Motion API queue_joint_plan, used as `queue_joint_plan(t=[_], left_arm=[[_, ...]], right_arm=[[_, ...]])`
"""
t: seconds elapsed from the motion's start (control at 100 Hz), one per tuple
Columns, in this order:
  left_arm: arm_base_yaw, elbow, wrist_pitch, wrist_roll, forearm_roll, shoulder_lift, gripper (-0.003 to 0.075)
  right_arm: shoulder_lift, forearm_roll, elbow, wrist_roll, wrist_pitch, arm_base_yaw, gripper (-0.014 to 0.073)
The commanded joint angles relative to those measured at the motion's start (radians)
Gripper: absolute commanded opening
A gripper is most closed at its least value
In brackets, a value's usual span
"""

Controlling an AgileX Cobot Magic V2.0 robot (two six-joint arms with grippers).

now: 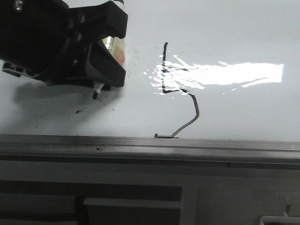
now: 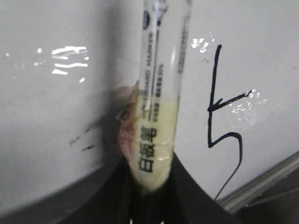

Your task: Write number 5 on whiteboard

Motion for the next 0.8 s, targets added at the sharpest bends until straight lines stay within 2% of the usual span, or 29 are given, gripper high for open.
queue_joint_plan(t=[0.0,0.37,0.44,0.62,0.69,0.79], left_arm=[[0.005,-0.022,-0.113,-0.007,-0.02,0.021,-0.002],[0.005,-0.022,-0.141,-0.007,-0.029,0.058,-0.0013],[0.005,-0.022,-0.151,-0.007,-0.029,0.058,0.0032],[0.005,-0.022,-0.178,-0.007,-0.049,0.058,0.0226],[0.005,-0.022,-0.183,-0.007,-0.049,0.058,0.0255],[0.005,-0.022,-0.183,-0.007,-0.049,0.058,0.0255]], right_arm=[[-0.004,0.02,-0.025,0.013,-0.055,-0.003,-0.0062],[-0.004,0.02,-0.025,0.015,-0.057,-0.003,-0.0062],[-0.004,0.02,-0.025,0.015,-0.059,-0.003,-0.0062],[0.0,0.02,-0.013,0.015,-0.074,-0.003,-0.0062],[0.0,0.02,0.0,0.015,-0.077,-0.003,-0.0062],[0.0,0.02,0.018,0.015,-0.086,-0.003,-0.0062]])
